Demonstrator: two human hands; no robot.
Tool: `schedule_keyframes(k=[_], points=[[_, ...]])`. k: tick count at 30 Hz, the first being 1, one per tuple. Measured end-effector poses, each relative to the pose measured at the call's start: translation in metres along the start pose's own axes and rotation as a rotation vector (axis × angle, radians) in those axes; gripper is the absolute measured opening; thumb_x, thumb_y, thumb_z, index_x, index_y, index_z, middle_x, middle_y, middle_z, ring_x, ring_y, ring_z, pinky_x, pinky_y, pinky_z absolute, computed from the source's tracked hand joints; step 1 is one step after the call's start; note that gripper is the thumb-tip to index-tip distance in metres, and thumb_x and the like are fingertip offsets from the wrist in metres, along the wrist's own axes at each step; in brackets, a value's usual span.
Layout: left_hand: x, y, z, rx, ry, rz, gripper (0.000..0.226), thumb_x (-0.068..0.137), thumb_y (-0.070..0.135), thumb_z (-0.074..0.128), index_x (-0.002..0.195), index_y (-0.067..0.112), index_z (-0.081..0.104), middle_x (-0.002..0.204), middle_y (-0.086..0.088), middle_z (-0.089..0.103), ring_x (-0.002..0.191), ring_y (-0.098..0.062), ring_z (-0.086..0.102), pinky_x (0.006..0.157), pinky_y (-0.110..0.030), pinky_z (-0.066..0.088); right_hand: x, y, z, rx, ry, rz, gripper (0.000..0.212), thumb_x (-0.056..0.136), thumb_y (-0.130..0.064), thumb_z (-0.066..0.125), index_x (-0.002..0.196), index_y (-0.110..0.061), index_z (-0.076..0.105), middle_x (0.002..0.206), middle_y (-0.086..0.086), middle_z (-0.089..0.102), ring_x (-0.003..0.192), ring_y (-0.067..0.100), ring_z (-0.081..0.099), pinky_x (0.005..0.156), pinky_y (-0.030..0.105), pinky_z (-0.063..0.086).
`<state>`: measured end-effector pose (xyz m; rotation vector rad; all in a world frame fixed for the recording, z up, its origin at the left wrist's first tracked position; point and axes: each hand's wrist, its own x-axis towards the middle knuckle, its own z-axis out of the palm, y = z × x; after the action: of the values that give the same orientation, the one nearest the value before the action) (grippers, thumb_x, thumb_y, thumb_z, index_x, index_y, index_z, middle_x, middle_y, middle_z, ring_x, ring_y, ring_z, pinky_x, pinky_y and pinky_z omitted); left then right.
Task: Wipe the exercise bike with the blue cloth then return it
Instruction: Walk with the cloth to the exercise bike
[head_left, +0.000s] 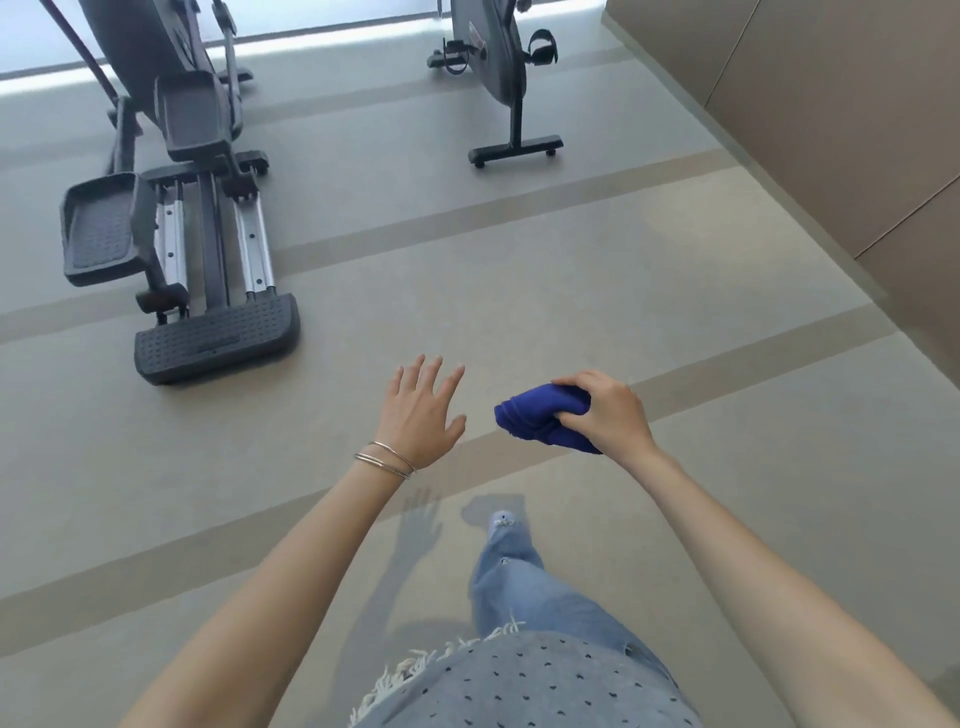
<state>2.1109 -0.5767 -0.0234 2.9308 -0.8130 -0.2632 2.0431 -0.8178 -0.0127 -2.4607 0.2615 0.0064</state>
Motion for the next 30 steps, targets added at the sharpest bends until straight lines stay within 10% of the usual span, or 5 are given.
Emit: schedule_keyframes(k=[30], points=[[0.417,-0.100,-0.084,-0.040,0.036,0.063,0.065,0.091,0.047,0.043,0.147,0.024,0.020,0.155,-0.010,0.024,0.144,-0.031,0.015,0.117,-0.045,0.011,0.414,-0.004,-0.063,-0.038,-0.014,0.040,0.031,0.072,-0.016,0.064,0.100,-0.029,0.067,0.100,-0.013,0.067,0.095,0.012,0.060,0.078,0.026,0.045]])
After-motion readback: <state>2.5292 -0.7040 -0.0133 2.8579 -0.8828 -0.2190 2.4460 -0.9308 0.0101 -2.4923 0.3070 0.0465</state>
